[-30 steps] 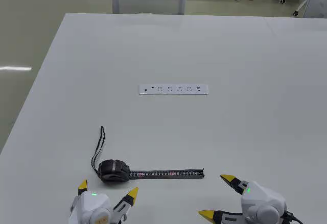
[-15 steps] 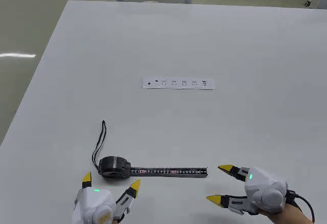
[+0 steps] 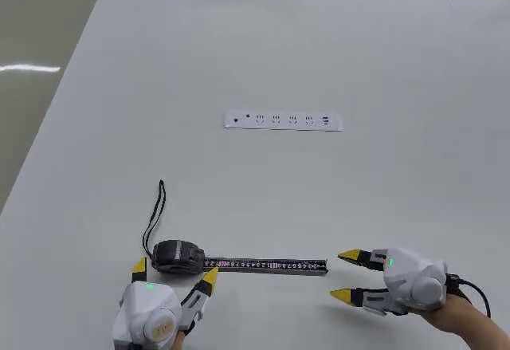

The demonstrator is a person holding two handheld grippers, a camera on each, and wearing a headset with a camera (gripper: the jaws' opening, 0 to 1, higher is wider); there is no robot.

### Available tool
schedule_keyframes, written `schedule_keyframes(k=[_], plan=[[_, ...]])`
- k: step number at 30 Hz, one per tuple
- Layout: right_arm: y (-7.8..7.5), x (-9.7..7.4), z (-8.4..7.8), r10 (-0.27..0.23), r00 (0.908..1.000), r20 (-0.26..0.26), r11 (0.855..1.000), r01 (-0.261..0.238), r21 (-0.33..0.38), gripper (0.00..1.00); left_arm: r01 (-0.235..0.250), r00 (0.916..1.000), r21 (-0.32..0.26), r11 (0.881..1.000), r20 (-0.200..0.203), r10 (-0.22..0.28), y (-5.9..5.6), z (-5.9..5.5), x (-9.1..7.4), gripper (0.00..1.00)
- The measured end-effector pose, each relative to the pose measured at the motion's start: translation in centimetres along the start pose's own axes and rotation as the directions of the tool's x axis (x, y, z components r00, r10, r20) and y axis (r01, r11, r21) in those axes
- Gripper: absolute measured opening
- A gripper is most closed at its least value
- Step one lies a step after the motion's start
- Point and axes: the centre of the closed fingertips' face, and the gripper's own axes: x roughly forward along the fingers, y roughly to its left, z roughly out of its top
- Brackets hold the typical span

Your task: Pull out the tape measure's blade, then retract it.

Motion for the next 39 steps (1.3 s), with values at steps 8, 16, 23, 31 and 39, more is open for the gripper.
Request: schedule_keyframes(k=[8,16,23,31,39], plan=[[-0.8,1.7,-0.8,0.048,0.9988,-0.005,0.998,-0.049,-0.026,0.28,-0.004,0.9999,-0.003,1.000,0.011,0.004,0.1,0.3,0.7,0.74],[-1.0,2.7,-1.1,0.090,0.9959,-0.009,0.995,-0.090,-0.042,0.25,0.008,0.9999,0.002,1.000,0.011,-0.008,-0.1,0.1,1.1,0.73],[-1.1,3.4,-1.1,0.115,0.9934,0.006,0.992,-0.114,-0.056,0.20,0.002,0.9999,0.002,1.000,0.011,-0.002,0.2,0.0,1.3,0.71],[-1.0,3.7,-1.4,0.138,0.9903,0.017,0.989,-0.137,-0.050,0.14,-0.009,0.9998,-0.021,1.000,0.015,0.009,0.2,0.0,1.6,0.72],[-1.0,3.7,-1.2,0.137,0.9905,0.016,0.990,-0.136,-0.048,0.13,-0.028,0.9995,-0.040,0.999,0.013,0.028,0.4,-0.2,1.7,0.70]])
